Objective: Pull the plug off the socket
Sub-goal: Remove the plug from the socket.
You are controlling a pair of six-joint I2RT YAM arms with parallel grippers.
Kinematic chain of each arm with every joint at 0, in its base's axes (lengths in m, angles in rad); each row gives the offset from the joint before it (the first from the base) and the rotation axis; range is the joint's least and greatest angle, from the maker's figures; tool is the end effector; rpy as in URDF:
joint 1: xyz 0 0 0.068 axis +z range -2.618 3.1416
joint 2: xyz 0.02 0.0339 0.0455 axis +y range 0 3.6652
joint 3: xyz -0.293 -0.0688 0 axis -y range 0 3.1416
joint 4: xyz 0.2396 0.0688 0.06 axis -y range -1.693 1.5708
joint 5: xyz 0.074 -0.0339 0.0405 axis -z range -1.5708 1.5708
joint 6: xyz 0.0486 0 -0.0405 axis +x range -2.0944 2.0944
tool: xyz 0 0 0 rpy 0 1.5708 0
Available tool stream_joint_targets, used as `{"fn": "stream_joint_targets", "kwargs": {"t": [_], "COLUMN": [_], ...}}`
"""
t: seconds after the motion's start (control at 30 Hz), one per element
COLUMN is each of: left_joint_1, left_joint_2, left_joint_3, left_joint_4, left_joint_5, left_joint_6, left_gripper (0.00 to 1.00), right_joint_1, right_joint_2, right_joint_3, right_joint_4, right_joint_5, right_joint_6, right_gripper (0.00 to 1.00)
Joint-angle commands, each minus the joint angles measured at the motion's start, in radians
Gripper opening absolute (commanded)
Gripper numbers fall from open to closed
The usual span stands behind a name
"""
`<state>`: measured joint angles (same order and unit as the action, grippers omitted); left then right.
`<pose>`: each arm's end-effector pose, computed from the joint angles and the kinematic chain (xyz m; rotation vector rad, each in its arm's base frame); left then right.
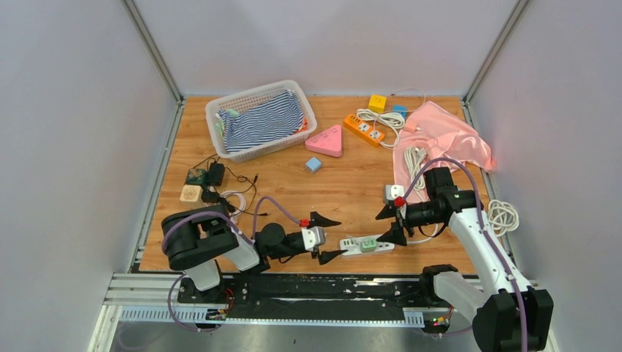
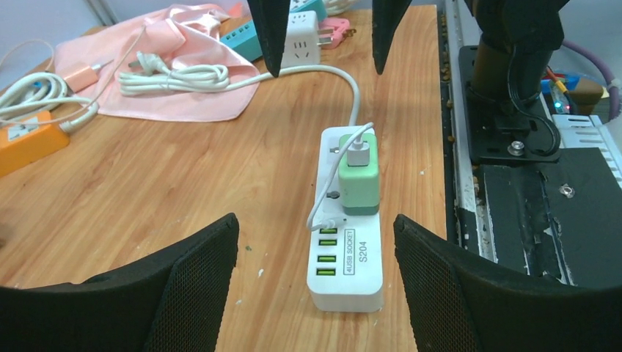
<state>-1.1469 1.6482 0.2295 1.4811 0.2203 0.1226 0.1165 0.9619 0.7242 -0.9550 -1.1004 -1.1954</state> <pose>0.0970 -0.2409 0.1855 1.0875 1.1628 -0.9772 0.1289 0.0587 0.2665 -1.4879 1.5260 0.9060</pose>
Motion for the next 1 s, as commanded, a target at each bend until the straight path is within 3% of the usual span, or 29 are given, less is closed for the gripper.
{"fn": "stream_joint_targets", "kwargs": {"t": [0.0,0.4,0.67,0.97], "left_joint_1": [-0.021,-0.034,-0.036,-0.036], "left_joint_2": [0.048,0.136,0.175,0.250], "left_joint_3": [0.028,0.066,0.087,0.121], "left_joint_4": [0.044,0.048,0.046,0.048], "left_joint_5": [-0.066,-0.074,0.003,-0.042], "left_joint_6": [-0.006,-0.028,-0.017,-0.086], "left_gripper": [0.80,0.88,0.87,0.87], "right_joint_1": [-0.009,-0.009,-0.008,-0.009], "right_joint_2": [-0.014,-0.016,-0.015,-0.015], "right_joint_3": [-0.019,-0.028,-0.028,-0.029], "right_joint_4": [-0.049,-0.065,-0.068,-0.070], "right_joint_5": [-0.037,-0.038,-0.039,-0.038], "right_joint_6": [-0.067,-0.106,-0.110,-0.113], "right_gripper": [0.67,0.67,0.67,0.67]}}
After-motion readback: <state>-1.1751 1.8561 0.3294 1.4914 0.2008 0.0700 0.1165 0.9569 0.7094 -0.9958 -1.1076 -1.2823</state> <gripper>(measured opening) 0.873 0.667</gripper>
